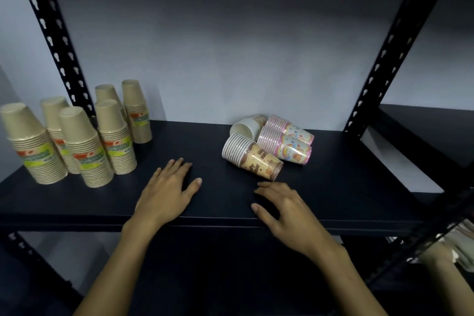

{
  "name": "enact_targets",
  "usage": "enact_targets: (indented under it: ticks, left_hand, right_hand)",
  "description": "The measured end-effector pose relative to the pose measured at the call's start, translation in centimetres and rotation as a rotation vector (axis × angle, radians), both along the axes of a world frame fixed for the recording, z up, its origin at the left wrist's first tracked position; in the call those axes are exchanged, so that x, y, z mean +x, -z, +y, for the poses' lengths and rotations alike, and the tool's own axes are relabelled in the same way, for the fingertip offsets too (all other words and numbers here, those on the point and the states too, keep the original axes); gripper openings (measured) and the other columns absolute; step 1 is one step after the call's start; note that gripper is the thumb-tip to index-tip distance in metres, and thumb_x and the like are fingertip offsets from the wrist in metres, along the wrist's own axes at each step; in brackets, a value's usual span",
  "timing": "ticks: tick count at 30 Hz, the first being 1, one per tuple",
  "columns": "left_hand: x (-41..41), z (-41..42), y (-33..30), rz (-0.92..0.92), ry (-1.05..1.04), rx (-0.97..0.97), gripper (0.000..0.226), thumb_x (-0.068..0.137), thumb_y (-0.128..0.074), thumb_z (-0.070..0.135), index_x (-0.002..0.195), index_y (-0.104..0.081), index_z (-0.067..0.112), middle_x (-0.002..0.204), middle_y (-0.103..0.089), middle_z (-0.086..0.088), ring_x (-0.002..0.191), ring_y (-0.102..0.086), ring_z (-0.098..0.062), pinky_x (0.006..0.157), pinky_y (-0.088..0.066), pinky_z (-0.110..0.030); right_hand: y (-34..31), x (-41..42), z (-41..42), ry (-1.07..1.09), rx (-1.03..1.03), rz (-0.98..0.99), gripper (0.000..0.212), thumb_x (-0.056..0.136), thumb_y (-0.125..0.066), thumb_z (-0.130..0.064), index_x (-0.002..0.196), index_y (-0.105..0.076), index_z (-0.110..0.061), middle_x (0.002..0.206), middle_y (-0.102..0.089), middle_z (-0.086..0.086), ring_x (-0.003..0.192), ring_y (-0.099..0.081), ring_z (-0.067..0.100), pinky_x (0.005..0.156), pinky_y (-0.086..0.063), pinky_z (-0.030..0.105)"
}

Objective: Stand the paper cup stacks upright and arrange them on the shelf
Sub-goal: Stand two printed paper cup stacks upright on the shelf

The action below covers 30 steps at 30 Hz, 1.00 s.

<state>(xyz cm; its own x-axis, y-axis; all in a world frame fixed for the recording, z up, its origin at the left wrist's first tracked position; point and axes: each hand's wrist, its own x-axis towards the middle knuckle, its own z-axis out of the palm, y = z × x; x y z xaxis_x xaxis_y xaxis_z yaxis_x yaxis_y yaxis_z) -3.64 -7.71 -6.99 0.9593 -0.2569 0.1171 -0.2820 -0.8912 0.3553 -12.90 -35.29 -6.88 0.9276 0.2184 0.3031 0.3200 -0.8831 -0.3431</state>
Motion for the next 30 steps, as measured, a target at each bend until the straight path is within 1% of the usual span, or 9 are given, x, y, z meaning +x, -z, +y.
enact_targets:
  ticks: [3,6,11,15,18,21,24,27,30]
  left_hand:
    - [-0.2,-0.2,0.0,0.008,-0.017,0.002,0.067,0.1,-0.032,0.059,0.157,-0.028,0.023,0.166,-0.018,0.002,0.154,-0.01,-0.014,0.125,-0.008,-0.038]
    - [-0.6,-0.6,0.2,-0.013,-0.051,-0.002,0.065,0.101,-0.034,0.057,0.156,-0.031,0.023,0.166,-0.021,0.001,0.154,-0.013,-0.015,0.124,-0.01,-0.039]
    - [-1.2,-1.4,-0.4,-0.019,-0.078,-0.006,0.055,0.103,-0.045,0.044,0.151,-0.04,0.017,0.161,-0.033,-0.005,0.151,-0.025,-0.025,0.121,-0.019,-0.046]
    - [-1.6,-4.3,-1.7,-0.318,0.043,-0.034,0.045,0.095,-0.063,0.027,0.137,-0.055,0.013,0.142,-0.054,-0.005,0.127,-0.053,-0.026,0.106,-0.044,-0.041]
    - [-1.4,-7.8,-3.2,-0.507,0.177,-0.065,0.051,0.087,-0.071,0.024,0.135,-0.055,0.017,0.138,-0.054,0.001,0.124,-0.049,-0.02,0.101,-0.044,-0.038]
    - [-0.7,-10.3,-4.5,-0.466,0.257,-0.097,0.071,0.079,-0.076,0.024,0.142,-0.046,0.022,0.148,-0.045,0.001,0.134,-0.039,-0.02,0.109,-0.036,-0.039]
    - [0.9,-11.5,-4.9,-0.456,0.329,0.04,0.084,0.073,-0.078,0.028,0.148,-0.04,0.027,0.155,-0.037,-0.001,0.145,-0.027,-0.023,0.119,-0.023,-0.042]
    - [2.2,-11.9,-4.5,-0.446,0.376,0.195,0.083,0.075,-0.078,0.035,0.148,-0.04,0.03,0.153,-0.039,0.003,0.146,-0.027,-0.019,0.123,-0.011,-0.043]
    - [2.8,-12.0,-3.9,-0.486,0.373,0.219,0.077,0.075,-0.081,0.039,0.143,-0.046,0.03,0.146,-0.047,0.005,0.139,-0.038,-0.02,0.12,-0.019,-0.045]
  right_hand:
    - [0.1,-0.4,-2.7,0.018,0.024,-0.007,0.046,0.097,-0.05,-0.052,0.132,-0.06,-0.023,0.137,-0.054,-0.013,0.13,-0.042,0.0,0.108,-0.034,0.023]
    - [0.3,0.1,-5.0,0.028,0.044,-0.026,0.039,0.095,-0.055,-0.049,0.125,-0.063,-0.024,0.129,-0.059,-0.015,0.123,-0.047,0.004,0.104,-0.039,0.027]
    - [0.4,1.4,-7.0,0.042,0.098,-0.045,0.022,0.093,-0.063,-0.039,0.108,-0.066,-0.023,0.109,-0.061,-0.013,0.105,-0.051,0.01,0.096,-0.045,0.032]
    - [0.1,2.8,-8.0,0.163,0.179,-0.102,0.015,0.09,-0.069,-0.026,0.09,-0.057,-0.018,0.097,-0.05,-0.005,0.096,-0.049,0.016,0.084,-0.045,0.03]
    - [-0.3,4.5,-8.8,0.336,0.297,-0.213,0.03,0.084,-0.075,-0.018,0.099,-0.049,-0.012,0.105,-0.043,0.002,0.099,-0.05,0.025,0.08,-0.047,0.036]
    - [-0.7,6.4,-9.8,0.394,0.421,-0.117,0.059,0.079,-0.081,-0.028,0.123,-0.045,-0.014,0.122,-0.039,0.006,0.115,-0.048,0.027,0.095,-0.048,0.043]
    - [-0.9,7.7,-10.4,0.386,0.49,-0.001,0.079,0.078,-0.081,-0.039,0.142,-0.038,-0.022,0.132,-0.038,0.007,0.124,-0.046,0.028,0.104,-0.043,0.048]
    - [-0.5,8.0,-10.6,0.376,0.414,0.02,0.07,0.083,-0.077,-0.037,0.143,-0.045,-0.024,0.137,-0.039,0.009,0.129,-0.045,0.03,0.11,-0.038,0.05]
    - [-0.6,7.7,-10.9,0.331,0.494,-0.018,0.063,0.079,-0.082,-0.028,0.134,-0.053,-0.018,0.132,-0.049,0.003,0.122,-0.05,0.019,0.103,-0.043,0.037]
